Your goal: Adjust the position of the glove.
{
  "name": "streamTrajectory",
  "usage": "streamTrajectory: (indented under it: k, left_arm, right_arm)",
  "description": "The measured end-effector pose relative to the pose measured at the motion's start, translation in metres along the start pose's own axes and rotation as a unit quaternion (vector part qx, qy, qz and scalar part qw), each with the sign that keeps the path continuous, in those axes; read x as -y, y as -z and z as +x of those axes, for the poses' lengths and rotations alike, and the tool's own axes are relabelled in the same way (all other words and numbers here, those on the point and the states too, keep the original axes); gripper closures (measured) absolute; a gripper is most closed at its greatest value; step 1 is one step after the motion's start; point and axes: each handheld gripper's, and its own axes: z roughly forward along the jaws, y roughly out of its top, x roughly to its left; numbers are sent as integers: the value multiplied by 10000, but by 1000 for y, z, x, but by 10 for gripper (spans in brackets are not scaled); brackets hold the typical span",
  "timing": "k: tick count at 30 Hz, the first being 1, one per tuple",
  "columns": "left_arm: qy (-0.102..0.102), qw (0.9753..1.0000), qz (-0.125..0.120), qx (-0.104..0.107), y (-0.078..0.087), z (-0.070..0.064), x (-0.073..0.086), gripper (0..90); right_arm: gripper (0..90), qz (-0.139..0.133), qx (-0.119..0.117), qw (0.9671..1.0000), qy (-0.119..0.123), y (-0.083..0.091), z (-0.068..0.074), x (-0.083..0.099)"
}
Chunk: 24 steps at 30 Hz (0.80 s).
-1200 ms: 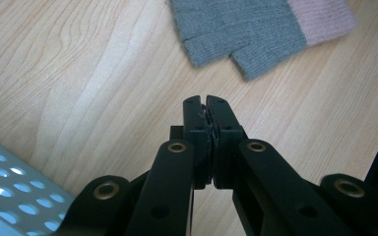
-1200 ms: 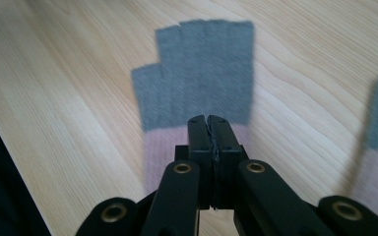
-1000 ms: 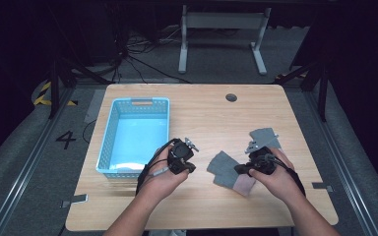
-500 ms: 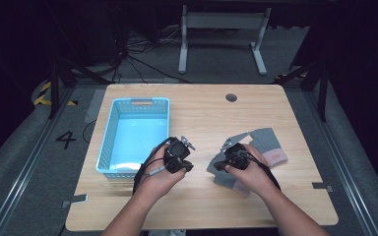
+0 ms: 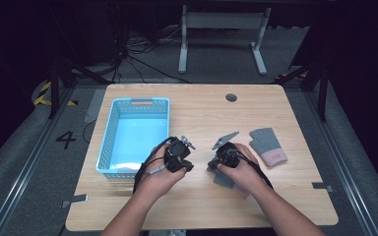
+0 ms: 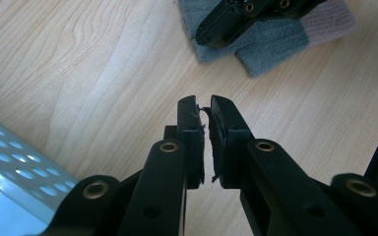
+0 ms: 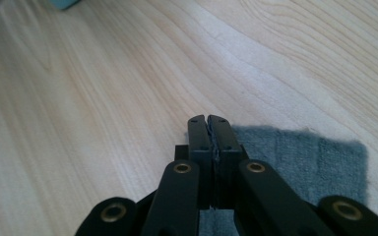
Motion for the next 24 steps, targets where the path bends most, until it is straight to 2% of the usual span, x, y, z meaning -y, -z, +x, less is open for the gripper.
streamTrajectory:
  k: [5,9,11,17,18,19,22,24]
  left_arm:
    - [33,10000,-13,-8,1,2,1,831]
    - [47,10000,-26,-9,2,3,1,828]
    - [38,10000,-23,-10,2,2,1,828]
    - [25,10000,5,-16,1,2,1,824]
    - [25,10000,-1,-12,1,2,0,822]
    - [25,10000,-1,-12,1,2,0,822]
    - [19,10000,6,-7,0,1,0,820]
    - [17,10000,6,-9,0,1,0,819]
  right_arm:
    - [900,76,72,9999,-35,-5,-4,1]
    - [899,97,40,9999,-59,-6,-3,1]
    - [899,124,-2,9999,17,-6,-2,2]
    - [896,235,-267,9992,199,-4,11,6]
    - [896,274,-353,9985,304,-3,16,8]
    - [896,274,-353,9985,304,-3,16,8]
    - [895,364,-551,9967,476,-2,23,11]
    - [895,370,-587,9964,490,-1,25,12]
